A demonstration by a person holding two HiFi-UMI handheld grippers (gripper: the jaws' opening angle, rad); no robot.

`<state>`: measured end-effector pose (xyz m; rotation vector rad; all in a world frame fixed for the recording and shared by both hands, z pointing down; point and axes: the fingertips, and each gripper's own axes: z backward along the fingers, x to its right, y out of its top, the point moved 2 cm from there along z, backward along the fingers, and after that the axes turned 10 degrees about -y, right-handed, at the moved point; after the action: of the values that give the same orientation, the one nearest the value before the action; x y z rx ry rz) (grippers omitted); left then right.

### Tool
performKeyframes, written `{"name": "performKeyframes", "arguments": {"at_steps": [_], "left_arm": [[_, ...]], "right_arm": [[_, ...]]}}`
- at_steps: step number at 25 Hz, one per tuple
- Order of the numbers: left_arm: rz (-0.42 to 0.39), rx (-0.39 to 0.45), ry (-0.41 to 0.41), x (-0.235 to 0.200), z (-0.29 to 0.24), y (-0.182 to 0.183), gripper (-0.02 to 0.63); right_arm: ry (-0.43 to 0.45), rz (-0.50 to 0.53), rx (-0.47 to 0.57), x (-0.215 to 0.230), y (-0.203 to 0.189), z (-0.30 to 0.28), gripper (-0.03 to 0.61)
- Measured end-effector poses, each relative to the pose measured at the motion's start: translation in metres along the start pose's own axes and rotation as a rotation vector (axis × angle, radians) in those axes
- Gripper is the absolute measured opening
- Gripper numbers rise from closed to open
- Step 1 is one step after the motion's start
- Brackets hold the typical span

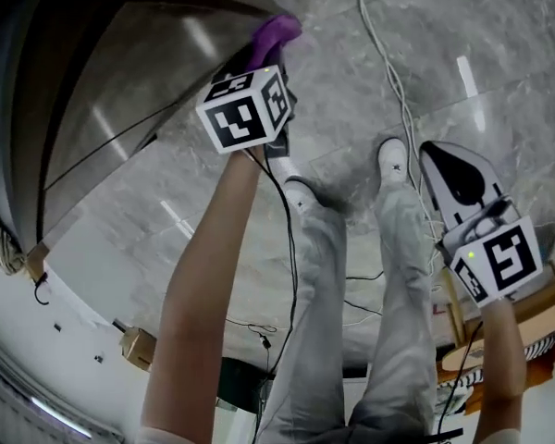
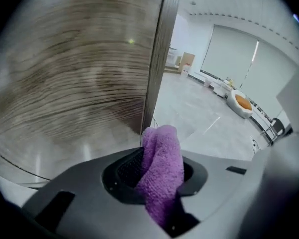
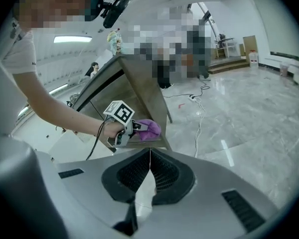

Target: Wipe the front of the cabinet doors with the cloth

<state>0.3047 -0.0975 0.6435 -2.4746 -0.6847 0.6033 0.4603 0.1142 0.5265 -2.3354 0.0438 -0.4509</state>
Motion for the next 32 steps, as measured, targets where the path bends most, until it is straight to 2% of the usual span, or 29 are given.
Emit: {"name": "performKeyframes", "arguments": {"at_steps": [6, 9, 11, 13, 19, 26, 32], "left_arm": [[0.033, -0.014, -0.001, -0.040, -0.005, 0.004, 0.100], [0.020, -0.020, 0.007, -0.061, 0.006, -0.005, 0.100], [0.051, -0.018, 0.026, -0.081, 0.019, -0.017, 0.100], [0.071, -0.031, 0.049, -0.107, 0.034, -0.029, 0.100], [0.045, -0.087, 0.103, -0.175, 0.082, -0.060, 0.100], [0.114, -0.127, 0.274, -0.260, 0.138, -0.103, 0.100], [0.155, -0.117, 0.375, -0.283, 0.176, -0.118, 0.100]], "right_arm": [[-0.058, -0.051, 0.021, -0.013, -0.013, -0.011, 0.026], [-0.078, -0.076, 0.039, -0.028, -0.014, -0.022, 0.026], [-0.084, -0.087, 0.045, -0.041, -0.013, -0.031, 0.026], [-0.080, -0.088, 0.052, -0.057, -0.009, -0.039, 0.026], [-0.039, -0.050, 0.051, -0.107, 0.004, -0.062, 0.026], [0.019, -0.010, 0.044, -0.146, 0.010, -0.079, 0.026], [0.053, 0.016, 0.007, -0.142, 0.001, -0.075, 0.026]]}}
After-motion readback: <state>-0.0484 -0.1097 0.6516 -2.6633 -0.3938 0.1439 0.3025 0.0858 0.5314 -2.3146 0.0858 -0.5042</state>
